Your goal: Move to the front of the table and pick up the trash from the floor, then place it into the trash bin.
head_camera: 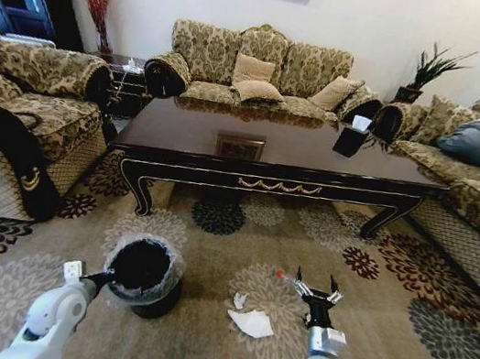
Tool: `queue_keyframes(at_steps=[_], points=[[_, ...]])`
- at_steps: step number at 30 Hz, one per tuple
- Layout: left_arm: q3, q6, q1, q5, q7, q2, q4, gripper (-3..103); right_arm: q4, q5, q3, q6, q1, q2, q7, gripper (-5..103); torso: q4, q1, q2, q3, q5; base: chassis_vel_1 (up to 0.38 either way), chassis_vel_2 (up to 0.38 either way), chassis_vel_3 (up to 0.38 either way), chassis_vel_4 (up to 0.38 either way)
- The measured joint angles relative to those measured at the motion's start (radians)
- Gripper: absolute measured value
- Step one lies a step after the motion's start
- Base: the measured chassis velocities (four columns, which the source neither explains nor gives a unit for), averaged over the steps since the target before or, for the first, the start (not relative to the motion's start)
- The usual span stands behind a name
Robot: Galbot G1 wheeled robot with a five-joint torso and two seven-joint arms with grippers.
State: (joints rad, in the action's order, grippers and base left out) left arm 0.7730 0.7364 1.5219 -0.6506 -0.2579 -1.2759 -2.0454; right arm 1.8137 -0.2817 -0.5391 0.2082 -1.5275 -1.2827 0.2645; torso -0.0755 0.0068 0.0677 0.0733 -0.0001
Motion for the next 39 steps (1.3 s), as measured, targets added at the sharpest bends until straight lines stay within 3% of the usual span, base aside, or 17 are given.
queue_keyframes(at_steps=[3, 6, 8, 10, 11, 12, 14, 18, 29, 39], points=[[0.024, 0.0, 0.03, 0.001, 0.0, 0.002, -0.077, 2, -0.042, -0.115, 0.034, -0.037, 0.059, 0.011, 0.047, 100, -0.0001, 0.0, 0.0, 0.0, 0.0001, 0.0, 0.0, 0.0, 0.0], [0.035, 0.0, 0.044, 0.0, 0.0, 0.001, -0.109, 2, -0.06, -0.154, 0.047, -0.049, 0.082, 0.011, 0.07, 100, -0.0005, 0.0, 0.0, 0.0, 0.0002, 0.0, 0.0, 0.0, 0.0], [0.051, 0.0, 0.068, -0.003, 0.0, -0.003, -0.154, 2, -0.095, -0.229, 0.068, -0.072, 0.125, 0.01, 0.127, 100, -0.0001, 0.0, 0.0, 0.0, 0.0001, 0.0, 0.0, 0.0, 0.0], [0.066, 0.0, 0.088, -0.007, 0.0, -0.008, -0.188, 2, -0.114, -0.372, 0.09, -0.133, 0.172, 0.002, 0.234, 100, -0.0003, 0.0, 0.0, 0.0, 0.0002, 0.0, 0.0, 0.0, 0.0], [0.066, 0.0, 0.088, -0.007, 0.0, -0.008, -0.188, 2, -0.114, -0.372, 0.09, -0.133, 0.172, 0.002, 0.234, 100, -0.0003, 0.0, 0.0, 0.0, 0.0002, 0.0, 0.0, 0.0, 0.0], [0.07, 0.0, 0.094, -0.009, 0.0, -0.01, -0.196, 2, -0.116, -0.433, 0.094, -0.158, 0.187, -0.002, 0.271, 100, -0.0003, 0.0, 0.0, 0.0, 0.0002, 0.0, 0.0, 0.0, 0.0], [0.088, 0.0, 0.118, -0.012, -0.001, -0.014, -0.219, 2, -0.142, -0.64, 0.098, -0.249, 0.272, -0.023, 0.39, 100, -0.0001, 0.0, 0.0, 0.0, -0.0001, 0.0, 0.0, 0.0, 0.0], [0.106, 0.0, 0.141, -0.014, -0.002, -0.021, -0.232, 2, -0.235, -0.733, 0.101, -0.302, 0.386, -0.047, 0.474, 100, 0.0003, 0.0, 0.0, 0.0, -0.0001, 0.0, 0.0, 0.0, 0.0], [0.132, 0.0, 0.168, -0.015, -0.005, -0.038, -0.245, 2, -0.457, -0.879, 0.026, -0.31, 0.559, -0.096, 0.528, 100, -0.0002, 0.0, 0.0, 0.0, 0.0, 0.0, 0.0, 0.0, 0.0], [0.151, 0.0, 0.181, -0.013, -0.008, -0.05, -0.269, 2, -0.713, -0.94, -0.021, -0.298, 0.691, -0.108, 0.484, 100, 0.0, 0.0, 0.0, 0.0, 0.0002, 0.0, 0.0, 0.0, 0.0]])
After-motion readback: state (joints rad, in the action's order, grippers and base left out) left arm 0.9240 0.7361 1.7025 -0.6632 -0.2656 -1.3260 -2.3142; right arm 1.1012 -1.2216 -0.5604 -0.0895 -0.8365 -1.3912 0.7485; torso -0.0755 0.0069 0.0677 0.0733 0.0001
